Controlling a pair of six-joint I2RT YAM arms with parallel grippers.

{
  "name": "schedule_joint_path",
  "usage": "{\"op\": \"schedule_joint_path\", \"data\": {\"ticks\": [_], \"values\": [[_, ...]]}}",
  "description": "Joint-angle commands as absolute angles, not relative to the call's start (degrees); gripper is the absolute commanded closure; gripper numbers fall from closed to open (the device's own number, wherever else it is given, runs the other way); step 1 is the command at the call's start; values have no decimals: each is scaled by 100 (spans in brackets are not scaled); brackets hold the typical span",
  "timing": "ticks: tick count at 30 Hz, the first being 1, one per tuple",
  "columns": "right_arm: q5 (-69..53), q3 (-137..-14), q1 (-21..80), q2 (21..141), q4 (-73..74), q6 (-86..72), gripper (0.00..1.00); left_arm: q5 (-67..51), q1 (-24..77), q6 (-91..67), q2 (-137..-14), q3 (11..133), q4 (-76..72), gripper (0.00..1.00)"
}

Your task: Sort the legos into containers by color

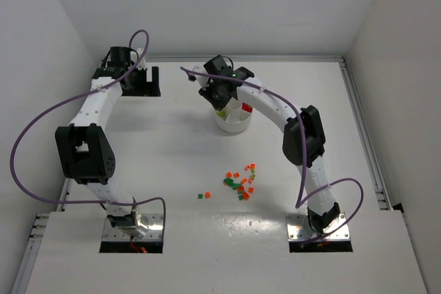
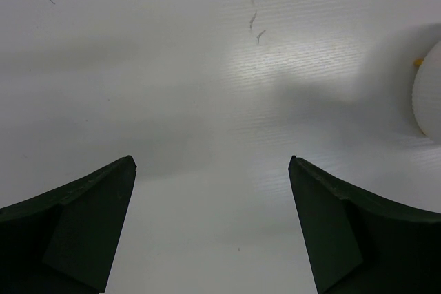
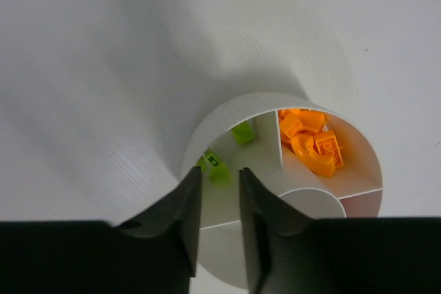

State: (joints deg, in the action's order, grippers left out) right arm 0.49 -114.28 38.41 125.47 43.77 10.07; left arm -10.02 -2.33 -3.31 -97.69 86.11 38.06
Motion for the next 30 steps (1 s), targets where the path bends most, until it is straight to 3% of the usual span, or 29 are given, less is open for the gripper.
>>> {"op": "schedule_joint_path", "data": {"ticks": [1, 7, 11, 15, 20, 30], "values": [[79, -11303, 3832, 12428, 4280, 958, 68, -1046, -264, -387, -9765, 8780, 3788, 0], [79, -11303, 3779, 12314, 4280, 958, 61, -1046, -264, -387, -9817, 8833, 3788, 0], [9, -11084, 3779, 11763, 4351, 958, 64, -1046, -264, -387, -9817, 8886, 3788, 0], [-131, -9700, 3727, 10471, 4482, 1010, 72, -993, -264, -334, -9703, 8886, 3841, 0], [-352, -7433, 3604, 9239, 4430, 950, 73, -1045, -264, -334, -9703, 8886, 3841, 0], [-1090, -5599, 3480, 8367, 3930, 423, 70, -1204, -264, -387, -9870, 9053, 3841, 0]]}}
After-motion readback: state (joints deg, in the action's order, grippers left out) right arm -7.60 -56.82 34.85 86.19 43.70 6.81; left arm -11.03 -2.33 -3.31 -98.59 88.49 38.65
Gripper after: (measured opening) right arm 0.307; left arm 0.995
